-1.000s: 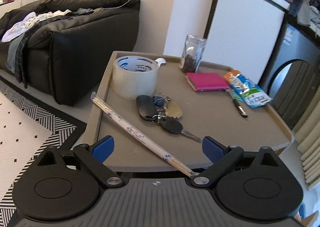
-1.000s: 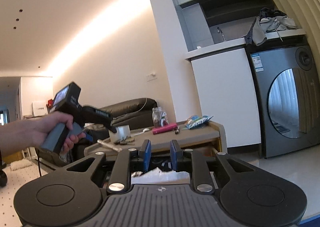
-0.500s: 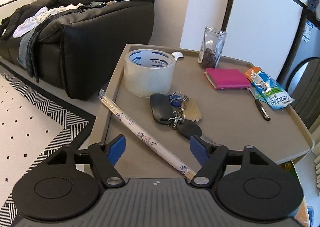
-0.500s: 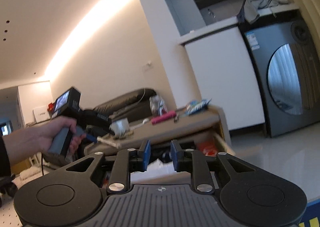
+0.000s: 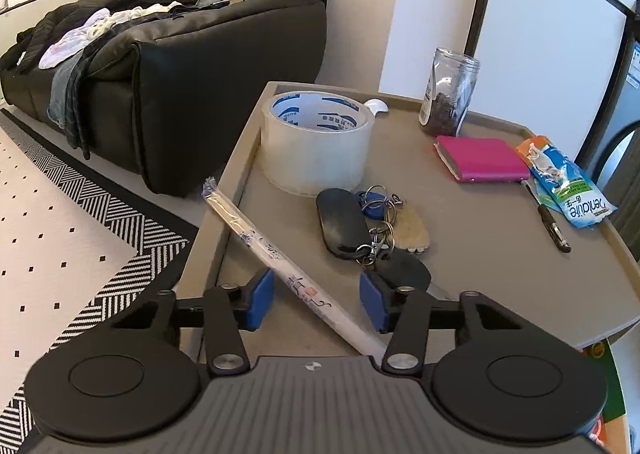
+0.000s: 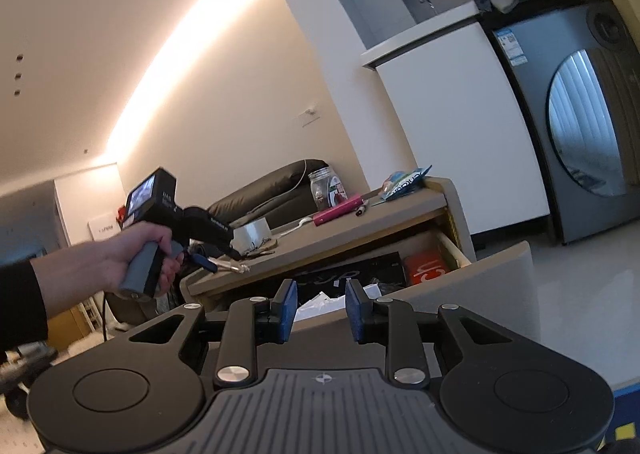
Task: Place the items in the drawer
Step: 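Reach the left gripper to the paper-wrapped wooden stick and grasp it, then lift the wrapped stick with the left gripper over the open drawer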
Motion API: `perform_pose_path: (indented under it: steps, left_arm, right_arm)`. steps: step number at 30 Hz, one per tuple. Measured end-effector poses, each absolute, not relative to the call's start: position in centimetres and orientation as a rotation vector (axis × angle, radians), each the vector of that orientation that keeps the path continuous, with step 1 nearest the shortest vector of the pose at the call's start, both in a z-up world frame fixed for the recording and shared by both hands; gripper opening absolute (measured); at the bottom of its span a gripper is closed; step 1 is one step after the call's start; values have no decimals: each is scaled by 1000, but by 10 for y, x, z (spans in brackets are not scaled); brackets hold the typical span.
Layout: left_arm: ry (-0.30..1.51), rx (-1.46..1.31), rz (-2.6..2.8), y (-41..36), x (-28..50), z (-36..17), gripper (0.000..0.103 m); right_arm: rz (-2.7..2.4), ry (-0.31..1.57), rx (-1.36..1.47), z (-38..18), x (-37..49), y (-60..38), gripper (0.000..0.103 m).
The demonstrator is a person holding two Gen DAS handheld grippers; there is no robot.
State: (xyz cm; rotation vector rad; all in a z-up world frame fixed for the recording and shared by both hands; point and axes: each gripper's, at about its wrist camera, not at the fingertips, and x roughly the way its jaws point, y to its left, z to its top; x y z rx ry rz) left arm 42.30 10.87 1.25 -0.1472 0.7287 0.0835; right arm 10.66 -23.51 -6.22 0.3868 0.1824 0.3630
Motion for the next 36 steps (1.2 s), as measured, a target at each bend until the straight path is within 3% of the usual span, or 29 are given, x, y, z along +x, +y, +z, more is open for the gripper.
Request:
perform_pose_path:
  steps: [3, 6, 15, 19, 36]
  left_arm:
    - [736, -104, 72, 107, 422, 13, 37]
    - [731, -96, 54, 107, 418, 14, 17]
    - [696, -94, -3, 105, 399, 20, 15]
    - [678, -94, -31, 103, 389, 23, 6]
    - [571, -27, -200, 71, 327, 48, 5]
  right_arm:
    - [391, 180, 394, -64, 108, -235, 30]
    - [395, 183, 381, -65, 109, -232, 30]
    - [389, 183, 378, -67, 112, -232, 30]
    - [381, 179, 371, -68, 111, -231, 30]
    - [367, 166, 357, -70, 113, -228, 30]
